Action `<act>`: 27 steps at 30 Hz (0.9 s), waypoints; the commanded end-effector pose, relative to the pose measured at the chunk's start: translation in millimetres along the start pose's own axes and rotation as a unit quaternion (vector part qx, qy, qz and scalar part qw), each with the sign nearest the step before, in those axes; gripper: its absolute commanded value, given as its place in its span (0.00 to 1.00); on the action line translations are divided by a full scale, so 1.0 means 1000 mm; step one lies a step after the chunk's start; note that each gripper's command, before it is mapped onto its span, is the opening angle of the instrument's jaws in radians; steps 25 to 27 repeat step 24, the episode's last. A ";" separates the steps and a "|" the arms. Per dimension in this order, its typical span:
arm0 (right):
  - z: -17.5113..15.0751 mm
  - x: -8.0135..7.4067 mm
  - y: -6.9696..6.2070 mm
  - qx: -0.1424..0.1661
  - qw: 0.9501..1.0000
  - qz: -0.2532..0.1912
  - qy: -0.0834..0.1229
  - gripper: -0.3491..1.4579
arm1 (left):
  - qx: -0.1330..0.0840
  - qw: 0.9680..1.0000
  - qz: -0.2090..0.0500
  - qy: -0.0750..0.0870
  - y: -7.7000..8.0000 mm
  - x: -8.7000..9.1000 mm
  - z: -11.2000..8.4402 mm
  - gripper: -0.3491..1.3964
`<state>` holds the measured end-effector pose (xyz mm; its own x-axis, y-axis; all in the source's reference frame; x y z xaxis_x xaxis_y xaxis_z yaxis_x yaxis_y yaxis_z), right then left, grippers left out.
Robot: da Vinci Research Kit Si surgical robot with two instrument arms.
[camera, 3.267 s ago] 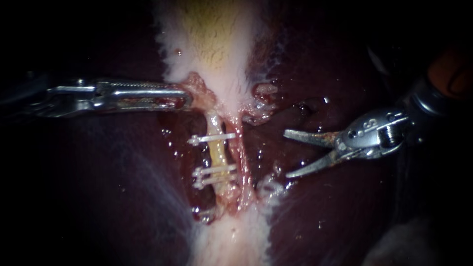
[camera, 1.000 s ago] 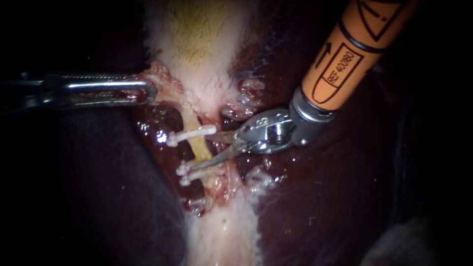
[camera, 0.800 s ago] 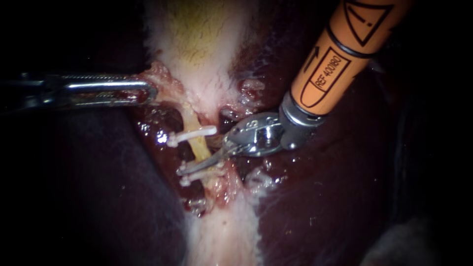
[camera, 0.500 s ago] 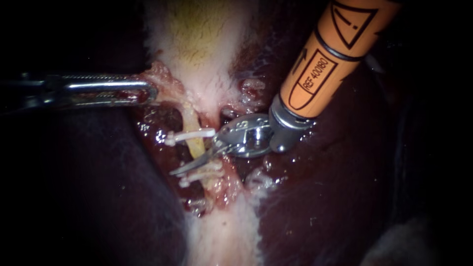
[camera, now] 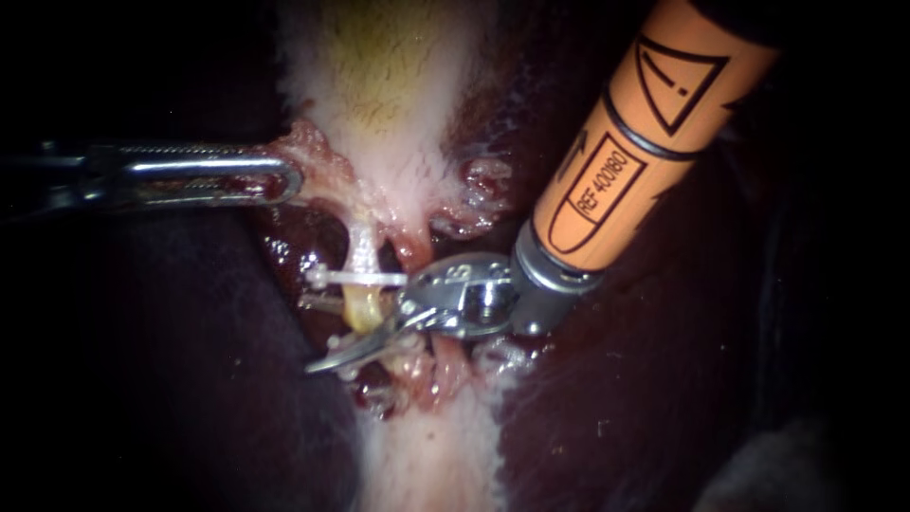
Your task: Go to the cutting position left tube
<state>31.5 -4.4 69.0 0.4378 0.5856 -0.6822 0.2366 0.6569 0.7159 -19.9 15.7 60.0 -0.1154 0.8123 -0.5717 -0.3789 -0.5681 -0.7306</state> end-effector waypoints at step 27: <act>0.0002 0.0016 -0.0004 0.014 0.999 0.015 0.031 0.97 | 0.000 1.000 0.000 0.000 0.0000 0.0000 0.0001 0.00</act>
